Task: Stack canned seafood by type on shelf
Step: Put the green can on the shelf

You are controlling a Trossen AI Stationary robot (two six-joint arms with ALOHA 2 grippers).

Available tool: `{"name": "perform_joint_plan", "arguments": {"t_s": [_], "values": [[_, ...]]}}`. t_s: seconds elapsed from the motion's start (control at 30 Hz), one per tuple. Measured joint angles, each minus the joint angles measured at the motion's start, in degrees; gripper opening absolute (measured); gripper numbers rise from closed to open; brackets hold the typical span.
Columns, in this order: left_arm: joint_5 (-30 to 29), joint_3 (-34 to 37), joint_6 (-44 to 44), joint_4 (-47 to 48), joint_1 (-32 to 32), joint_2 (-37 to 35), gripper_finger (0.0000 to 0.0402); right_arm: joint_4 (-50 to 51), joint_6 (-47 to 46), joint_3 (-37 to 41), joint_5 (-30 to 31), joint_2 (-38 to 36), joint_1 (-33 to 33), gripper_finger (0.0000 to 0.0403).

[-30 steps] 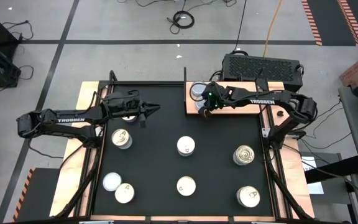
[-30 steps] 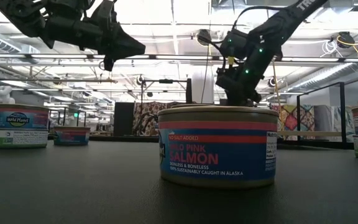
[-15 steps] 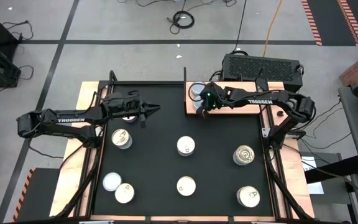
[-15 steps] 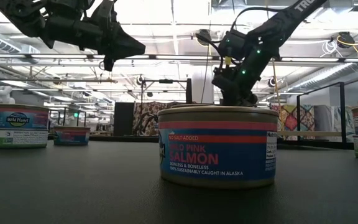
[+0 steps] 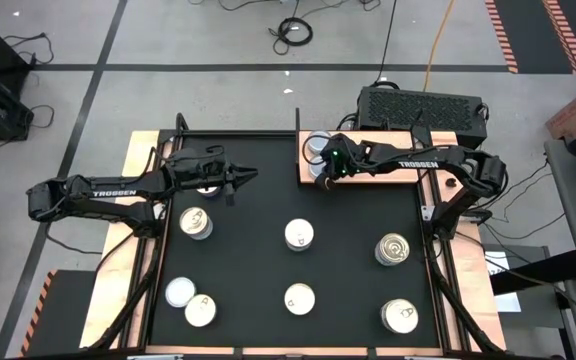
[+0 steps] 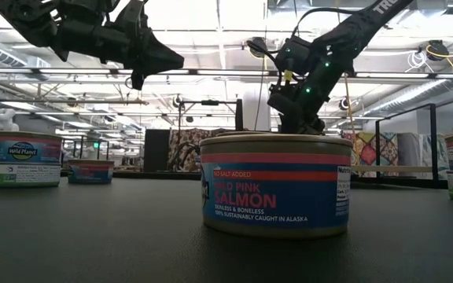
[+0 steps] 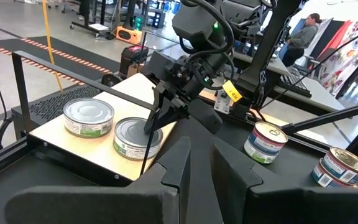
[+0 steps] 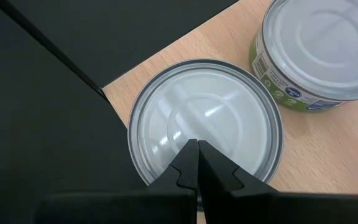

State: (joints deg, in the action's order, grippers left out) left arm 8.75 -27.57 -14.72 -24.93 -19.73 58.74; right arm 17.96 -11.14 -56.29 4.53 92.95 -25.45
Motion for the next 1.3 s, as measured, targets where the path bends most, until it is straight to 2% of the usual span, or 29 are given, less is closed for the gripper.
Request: {"name": "perform_joint_plan", "arguments": {"t_s": [1.0, 1.3], "values": [[0.7, 0.0, -1.3, 0.2, 0.0, 0.0, 0.0063, -1.0, 1.3, -0.2, 1.5, 0.0, -0.1, 0.0], [0.9, 0.0, -1.0, 0.3, 0.0, 0.0, 0.0063, 0.8, 1.8, -1.1, 1.4, -4.5, 0.1, 0.0]]}}
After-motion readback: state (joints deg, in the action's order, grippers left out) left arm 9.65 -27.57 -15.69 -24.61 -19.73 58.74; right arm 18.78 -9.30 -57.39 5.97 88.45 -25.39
